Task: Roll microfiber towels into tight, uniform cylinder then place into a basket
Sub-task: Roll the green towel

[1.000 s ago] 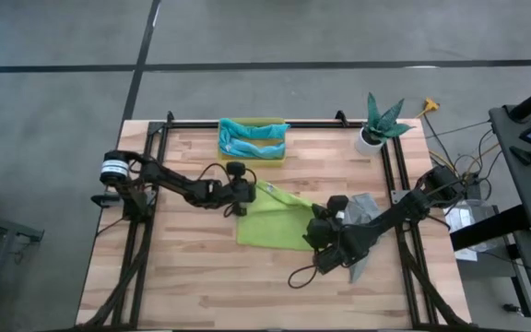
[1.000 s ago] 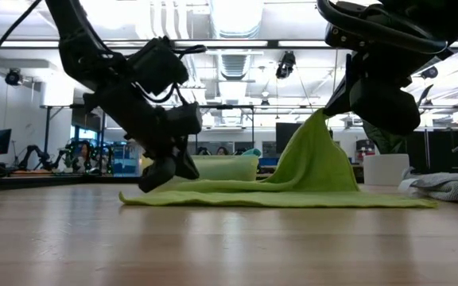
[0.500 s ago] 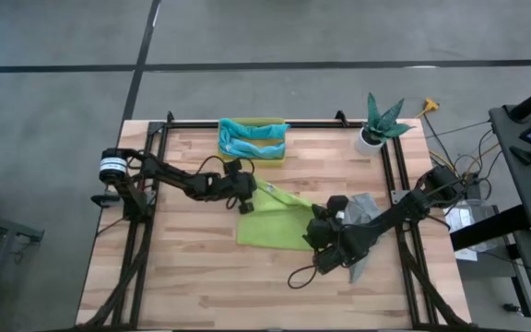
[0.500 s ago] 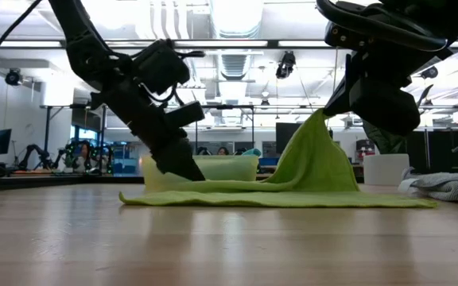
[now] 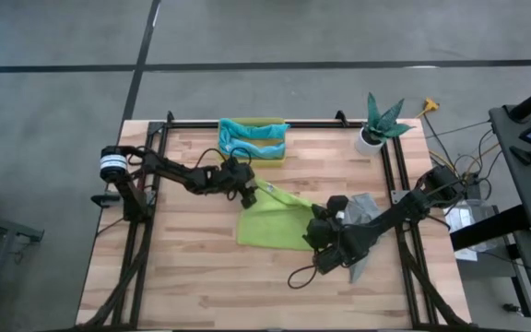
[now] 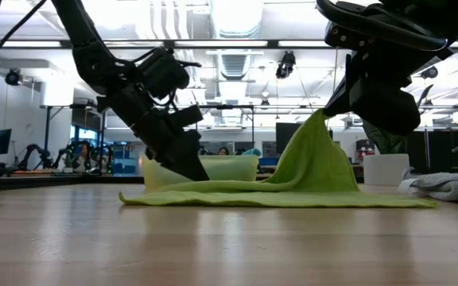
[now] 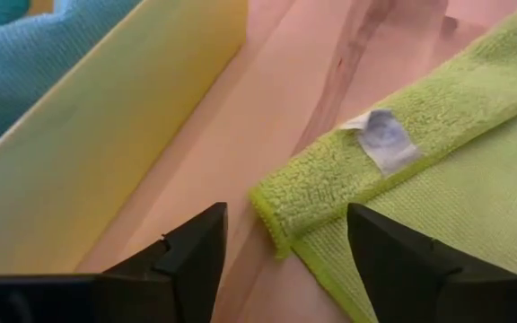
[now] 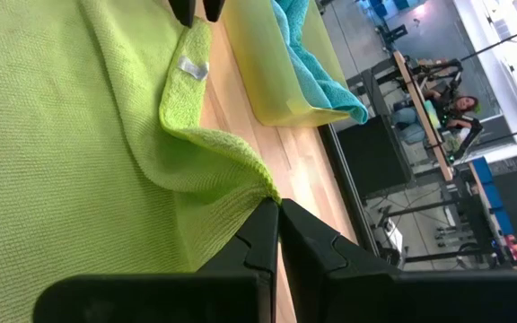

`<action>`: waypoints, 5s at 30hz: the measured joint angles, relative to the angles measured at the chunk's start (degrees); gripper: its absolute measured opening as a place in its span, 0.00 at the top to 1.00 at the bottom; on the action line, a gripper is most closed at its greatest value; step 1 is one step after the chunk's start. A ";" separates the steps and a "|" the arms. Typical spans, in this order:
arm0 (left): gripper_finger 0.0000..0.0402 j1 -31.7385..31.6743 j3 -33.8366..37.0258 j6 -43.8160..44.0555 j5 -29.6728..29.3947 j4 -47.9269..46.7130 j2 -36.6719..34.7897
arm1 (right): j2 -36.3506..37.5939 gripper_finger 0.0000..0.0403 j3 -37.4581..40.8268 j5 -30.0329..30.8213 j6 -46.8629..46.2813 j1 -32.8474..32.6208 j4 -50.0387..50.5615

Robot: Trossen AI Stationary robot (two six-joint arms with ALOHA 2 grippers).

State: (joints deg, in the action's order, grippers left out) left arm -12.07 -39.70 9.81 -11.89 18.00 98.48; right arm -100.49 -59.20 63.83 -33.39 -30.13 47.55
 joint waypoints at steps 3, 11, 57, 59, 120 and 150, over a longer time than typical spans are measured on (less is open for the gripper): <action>0.49 -0.07 -0.02 1.13 0.96 0.00 0.00 | 0.00 0.98 0.00 0.00 0.00 0.00 0.00; 0.68 -0.36 -0.02 1.83 1.15 0.92 0.00 | 0.00 0.98 0.02 0.01 0.00 0.00 -0.04; 1.00 5.57 11.26 3.28 11.81 -3.52 -26.82 | 1.74 0.98 -4.02 4.51 -0.87 -3.58 4.11; 1.00 7.33 12.91 3.44 11.79 -3.64 -29.03 | 1.85 0.98 -4.96 4.55 -1.05 -4.73 4.87; 1.00 31.28 14.21 12.59 -4.82 7.72 -15.81 | 1.81 0.98 -0.66 -15.49 -16.52 -10.01 6.67; 1.00 34.31 14.34 16.36 -5.03 7.61 -11.18 | 1.81 0.96 7.79 -24.98 -15.57 -13.38 -12.20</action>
State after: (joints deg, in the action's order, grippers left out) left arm 22.24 -25.37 26.17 -16.92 25.61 87.29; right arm -98.67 -51.41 38.86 -48.96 -43.51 35.35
